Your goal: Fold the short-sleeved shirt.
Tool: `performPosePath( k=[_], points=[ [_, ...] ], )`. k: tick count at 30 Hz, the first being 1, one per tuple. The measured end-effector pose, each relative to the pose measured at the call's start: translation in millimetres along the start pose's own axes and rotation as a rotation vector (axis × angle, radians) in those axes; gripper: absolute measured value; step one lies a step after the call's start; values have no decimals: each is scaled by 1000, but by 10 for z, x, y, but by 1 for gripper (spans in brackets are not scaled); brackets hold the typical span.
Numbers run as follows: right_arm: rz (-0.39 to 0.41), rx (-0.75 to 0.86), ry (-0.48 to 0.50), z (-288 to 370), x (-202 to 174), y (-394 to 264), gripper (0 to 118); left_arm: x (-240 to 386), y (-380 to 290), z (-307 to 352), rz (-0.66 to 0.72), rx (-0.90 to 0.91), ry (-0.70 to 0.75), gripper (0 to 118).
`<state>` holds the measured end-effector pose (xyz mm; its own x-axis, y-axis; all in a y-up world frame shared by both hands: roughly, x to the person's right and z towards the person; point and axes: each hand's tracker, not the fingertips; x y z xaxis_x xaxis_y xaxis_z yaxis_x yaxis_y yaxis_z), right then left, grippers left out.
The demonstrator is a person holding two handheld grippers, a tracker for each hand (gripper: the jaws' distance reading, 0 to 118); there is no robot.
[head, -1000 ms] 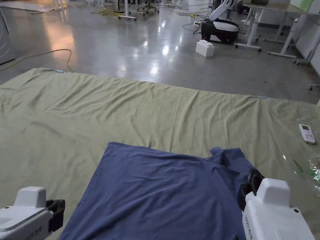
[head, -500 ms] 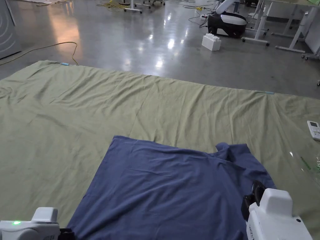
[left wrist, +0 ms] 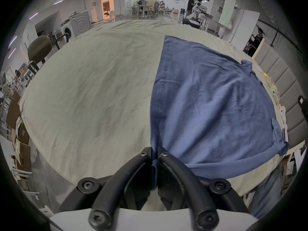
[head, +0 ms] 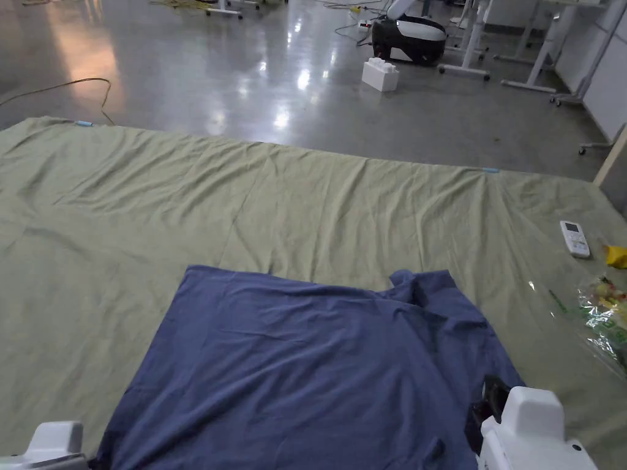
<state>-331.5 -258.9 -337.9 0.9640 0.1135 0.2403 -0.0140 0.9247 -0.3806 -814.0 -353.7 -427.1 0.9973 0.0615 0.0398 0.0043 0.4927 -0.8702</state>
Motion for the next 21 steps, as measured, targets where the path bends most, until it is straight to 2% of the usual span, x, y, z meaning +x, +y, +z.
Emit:
performPosePath(
  k=[3,7,11,14,21],
  points=[
    [2,-130,-6,3,235,-118,4,-33,20,66,-15,13,-5,6],
    [-25,-341,-13,41,547,-374,43,-60,60,118,-12,29,-7,6],
    [-10,-468,-52,102,750,-723,62,-14,79,105,-45,31,15,6],
    [-28,-534,-64,122,806,-901,62,61,67,108,-64,25,27,6],
    [-98,-644,27,-155,769,-1118,60,156,39,126,-96,19,42,6]
  ],
)
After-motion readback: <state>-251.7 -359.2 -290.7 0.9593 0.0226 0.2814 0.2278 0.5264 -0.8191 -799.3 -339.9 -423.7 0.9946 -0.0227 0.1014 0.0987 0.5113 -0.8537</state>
